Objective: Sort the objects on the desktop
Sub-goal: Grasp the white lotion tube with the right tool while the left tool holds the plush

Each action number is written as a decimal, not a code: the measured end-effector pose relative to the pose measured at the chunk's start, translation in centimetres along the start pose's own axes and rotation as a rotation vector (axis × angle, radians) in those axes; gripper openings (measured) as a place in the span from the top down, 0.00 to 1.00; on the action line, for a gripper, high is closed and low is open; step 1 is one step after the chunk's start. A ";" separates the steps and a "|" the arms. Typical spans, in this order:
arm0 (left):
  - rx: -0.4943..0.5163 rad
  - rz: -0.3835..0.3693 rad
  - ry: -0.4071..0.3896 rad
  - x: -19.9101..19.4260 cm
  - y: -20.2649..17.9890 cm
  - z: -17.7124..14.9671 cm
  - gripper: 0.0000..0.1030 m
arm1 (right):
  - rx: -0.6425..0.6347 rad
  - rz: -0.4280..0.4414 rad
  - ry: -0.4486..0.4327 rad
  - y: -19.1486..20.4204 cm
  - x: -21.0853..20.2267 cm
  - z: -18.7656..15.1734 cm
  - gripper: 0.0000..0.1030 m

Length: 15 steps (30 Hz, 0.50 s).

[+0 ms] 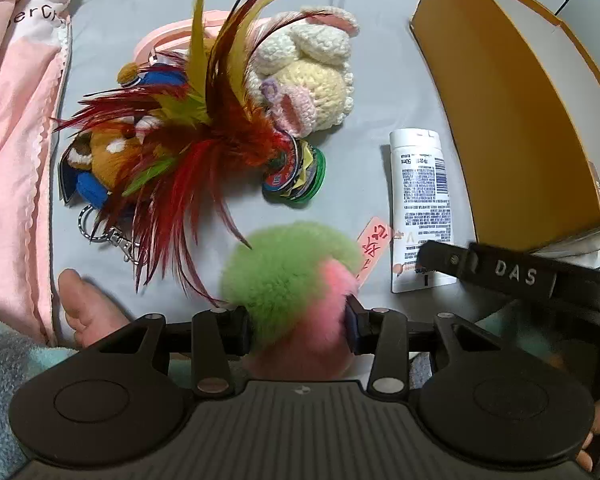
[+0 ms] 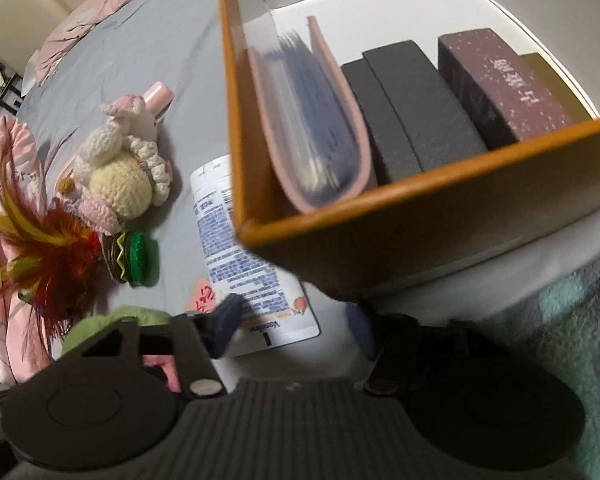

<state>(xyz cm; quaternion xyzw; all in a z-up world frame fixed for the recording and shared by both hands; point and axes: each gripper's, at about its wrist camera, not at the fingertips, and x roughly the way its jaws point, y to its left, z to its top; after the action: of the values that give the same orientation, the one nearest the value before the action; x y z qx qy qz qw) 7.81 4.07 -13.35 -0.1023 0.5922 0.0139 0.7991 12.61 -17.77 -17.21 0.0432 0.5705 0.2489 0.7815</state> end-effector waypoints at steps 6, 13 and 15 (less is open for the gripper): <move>-0.003 -0.021 -0.013 -0.4 0.3 -0.2 0.54 | -0.117 0.003 -0.071 1.3 -0.2 -0.9 1.00; -0.005 -0.041 -0.034 -0.8 0.5 -0.2 0.55 | -0.228 -0.009 -0.143 2.3 -2.4 -2.0 1.00; -0.005 -0.046 -0.040 -0.6 0.7 -0.3 0.55 | -0.236 -0.020 -0.132 2.1 -2.5 -2.1 1.00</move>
<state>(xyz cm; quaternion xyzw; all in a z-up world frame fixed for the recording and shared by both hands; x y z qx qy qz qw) 7.28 4.80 -12.96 -0.1179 0.5735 -0.0010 0.8107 9.40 -17.51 -15.08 -0.0385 0.4849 0.3029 0.8196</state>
